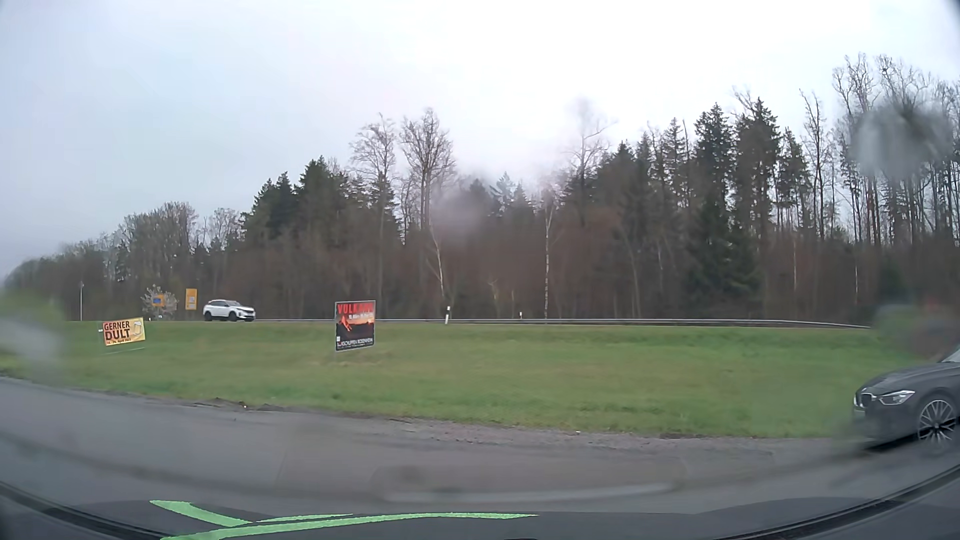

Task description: Follow the waypoints while adhering to traffic rules and regulations

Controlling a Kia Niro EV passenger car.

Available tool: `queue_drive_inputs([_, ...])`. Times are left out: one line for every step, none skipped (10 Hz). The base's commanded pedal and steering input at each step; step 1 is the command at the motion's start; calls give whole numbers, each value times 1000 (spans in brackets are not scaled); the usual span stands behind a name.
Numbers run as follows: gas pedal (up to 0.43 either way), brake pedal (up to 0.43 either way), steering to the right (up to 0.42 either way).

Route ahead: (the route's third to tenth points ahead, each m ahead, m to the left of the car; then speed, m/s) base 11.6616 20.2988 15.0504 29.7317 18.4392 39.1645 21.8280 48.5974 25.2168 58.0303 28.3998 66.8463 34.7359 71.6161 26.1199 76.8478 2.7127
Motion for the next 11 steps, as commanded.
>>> queue_drive_inputs([157, 0, -433])
queue_drive_inputs([157, 0, -461])
queue_drive_inputs([157, 0, -476])
queue_drive_inputs([157, 0, -484])
queue_drive_inputs([157, 0, -485])
queue_drive_inputs([157, 0, -488])
queue_drive_inputs([157, 0, -497])
queue_drive_inputs([157, 0, -509])
queue_drive_inputs([157, 0, -516])
queue_drive_inputs([157, 0, -516])
queue_drive_inputs([157, 0, -509])
